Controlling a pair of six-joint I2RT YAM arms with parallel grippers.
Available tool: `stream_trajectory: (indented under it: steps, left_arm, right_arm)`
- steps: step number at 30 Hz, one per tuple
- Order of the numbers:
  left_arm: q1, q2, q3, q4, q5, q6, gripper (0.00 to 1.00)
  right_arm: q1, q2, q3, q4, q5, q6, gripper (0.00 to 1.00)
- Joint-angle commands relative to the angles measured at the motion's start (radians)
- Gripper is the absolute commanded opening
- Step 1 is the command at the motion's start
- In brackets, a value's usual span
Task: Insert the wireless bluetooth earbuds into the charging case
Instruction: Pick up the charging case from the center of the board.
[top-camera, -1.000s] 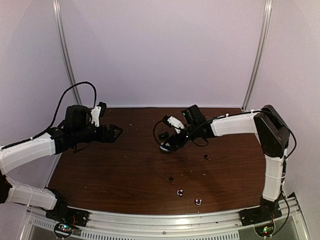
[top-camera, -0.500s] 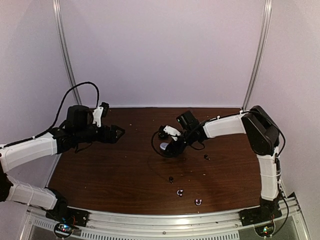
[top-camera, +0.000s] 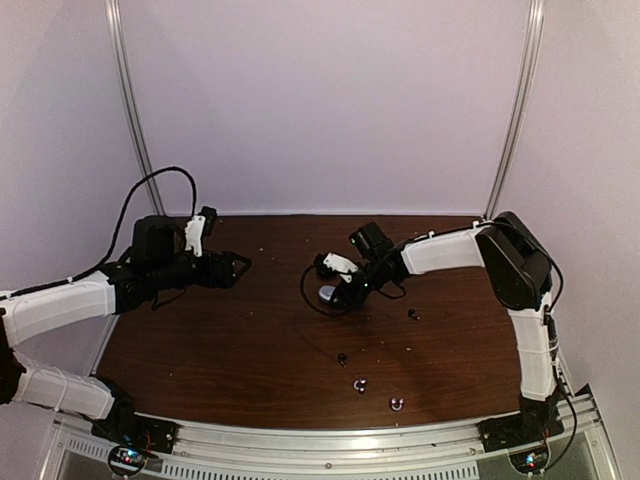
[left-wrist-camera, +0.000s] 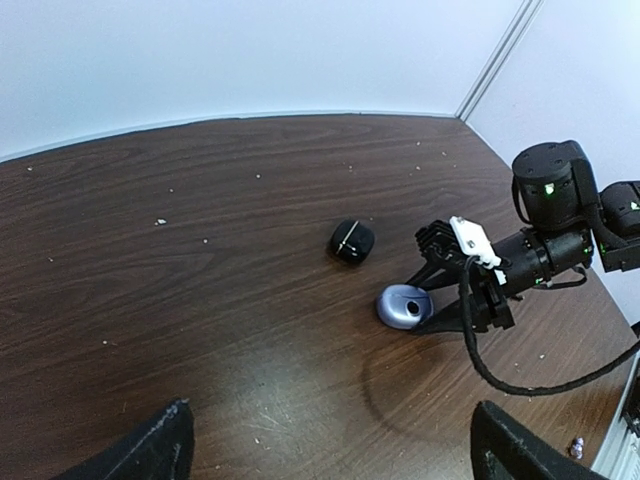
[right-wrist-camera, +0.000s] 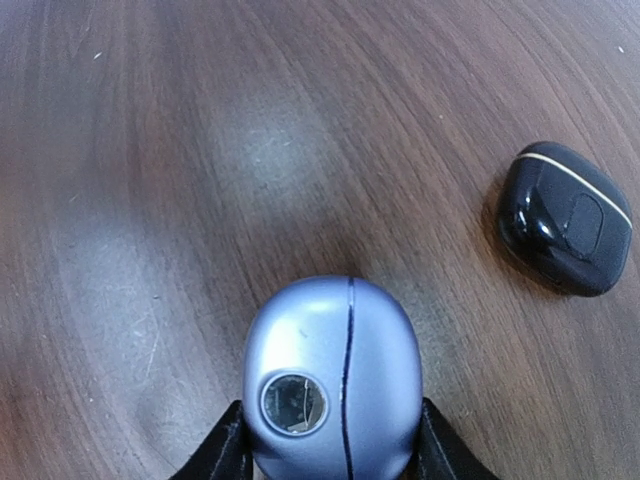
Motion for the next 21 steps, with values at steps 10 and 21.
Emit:
stream_trajectory:
  steps: [10,21]
  left_arm:
    - [-0.004,-0.139,-0.056,0.146,0.059,-0.064,0.98]
    - [-0.013,-0.175,-0.004,0.191,0.451,-0.113,0.91]
  right_arm:
    - [0.068,-0.340,-0.130,0.074,0.076,-0.027,0.30]
    - [0.339,-0.686,-0.212,0.086,0.465,-0.135,0.29]
